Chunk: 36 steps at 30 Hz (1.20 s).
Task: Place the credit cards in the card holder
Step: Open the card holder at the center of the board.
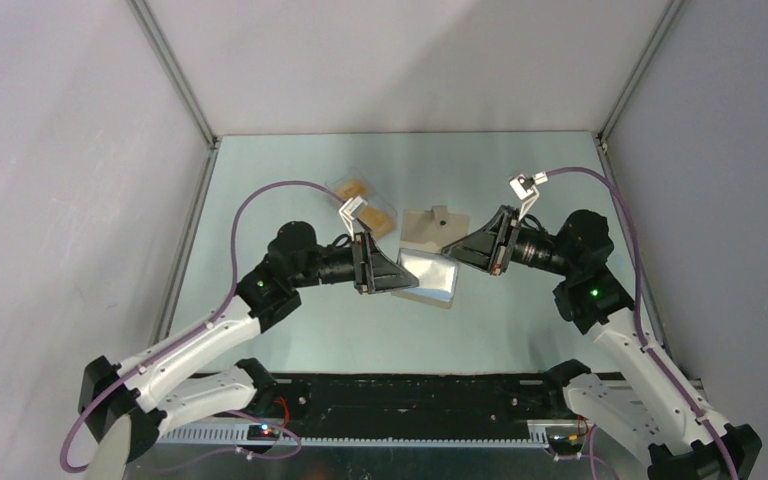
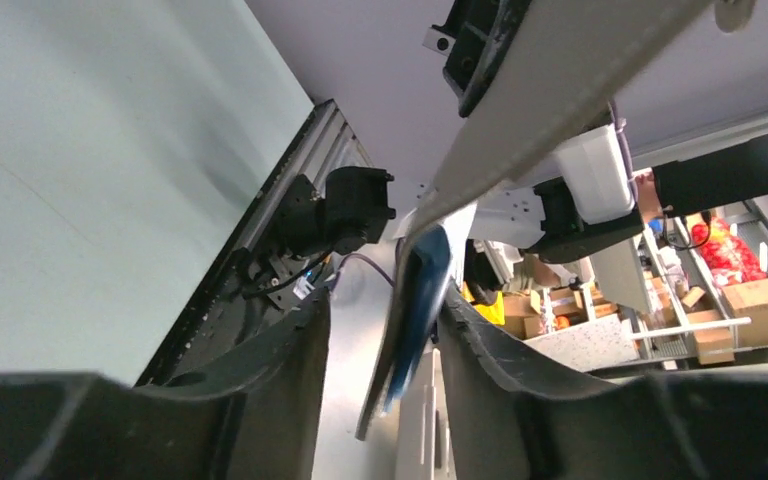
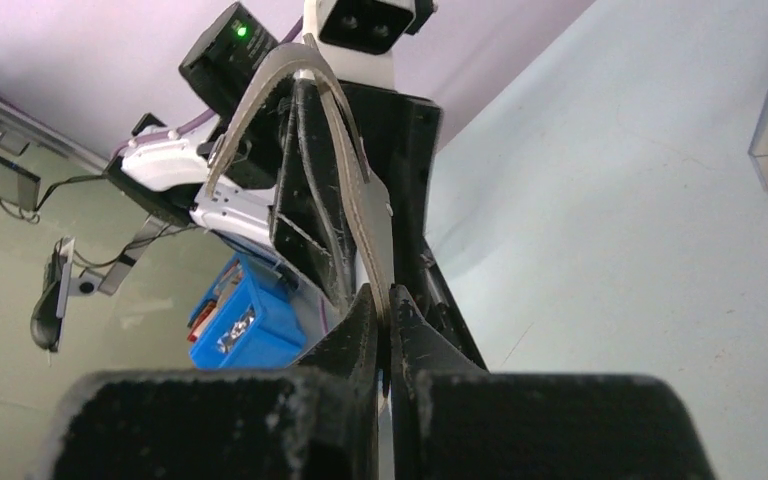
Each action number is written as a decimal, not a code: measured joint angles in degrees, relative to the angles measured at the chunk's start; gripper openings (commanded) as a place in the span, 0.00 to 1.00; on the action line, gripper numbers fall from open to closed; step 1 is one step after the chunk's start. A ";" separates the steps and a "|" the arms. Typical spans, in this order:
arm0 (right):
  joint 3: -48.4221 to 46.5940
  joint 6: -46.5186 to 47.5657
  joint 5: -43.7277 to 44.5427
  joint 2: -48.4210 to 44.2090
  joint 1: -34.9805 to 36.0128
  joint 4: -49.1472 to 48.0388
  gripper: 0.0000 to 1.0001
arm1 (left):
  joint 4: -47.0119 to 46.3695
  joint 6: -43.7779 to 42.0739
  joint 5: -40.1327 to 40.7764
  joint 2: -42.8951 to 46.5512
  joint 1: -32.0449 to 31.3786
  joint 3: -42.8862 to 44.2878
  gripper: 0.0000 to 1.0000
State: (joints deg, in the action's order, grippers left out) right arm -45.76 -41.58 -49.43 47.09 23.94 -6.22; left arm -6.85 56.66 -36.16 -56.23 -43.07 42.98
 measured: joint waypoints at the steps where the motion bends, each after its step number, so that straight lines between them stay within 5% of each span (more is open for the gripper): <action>1: 0.00 0.00 0.72 -0.20 0.04 0.28 0.00 | -0.26 -0.31 0.11 0.09 -0.15 0.00 0.23; 2: 0.00 -0.02 1.38 -0.42 0.07 0.50 0.01 | -0.46 -0.13 0.31 0.22 -0.17 0.00 0.10; 4: 0.02 -0.42 2.60 -0.70 0.07 0.85 0.11 | -0.87 -0.42 0.83 0.61 -0.22 0.00 0.01; 8: 0.31 -1.97 3.78 -0.72 0.02 0.90 0.58 | -1.44 -1.42 1.16 1.64 -0.33 0.00 0.00; 10: 0.37 -2.27 4.02 -1.01 -0.26 1.42 0.74 | -1.22 -2.14 1.75 2.05 -0.33 0.00 0.00; 14: 0.42 -0.74 5.95 -3.30 -2.05 4.90 0.87 | 3.13 -5.27 3.56 2.93 -0.33 0.50 0.00; 18: -0.81 4.28 9.68 -6.40 -2.91 12.52 0.86 | 11.93 -9.73 6.69 2.97 -0.33 2.99 0.00; 22: -3.80 8.33 10.14 -6.49 -2.78 17.77 0.74 | 16.65 -11.30 9.60 2.95 -0.33 3.58 0.00; 27: -4.44 12.11 8.46 -6.03 -0.55 22.18 0.37 | 20.79 -11.47 12.85 1.66 -0.33 4.57 0.00; 31: -4.44 15.17 6.58 -5.14 6.14 23.23 0.18 | 22.05 -9.60 14.82 -0.70 -0.33 6.75 0.00; 36: -4.44 18.23 7.61 -3.23 17.86 23.19 0.17 | 22.95 -7.39 15.28 -3.17 -0.33 8.59 0.00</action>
State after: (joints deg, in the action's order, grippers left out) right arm -50.19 -23.35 -41.82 43.86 41.80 16.97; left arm 16.10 49.28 -20.88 -59.40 -43.40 51.57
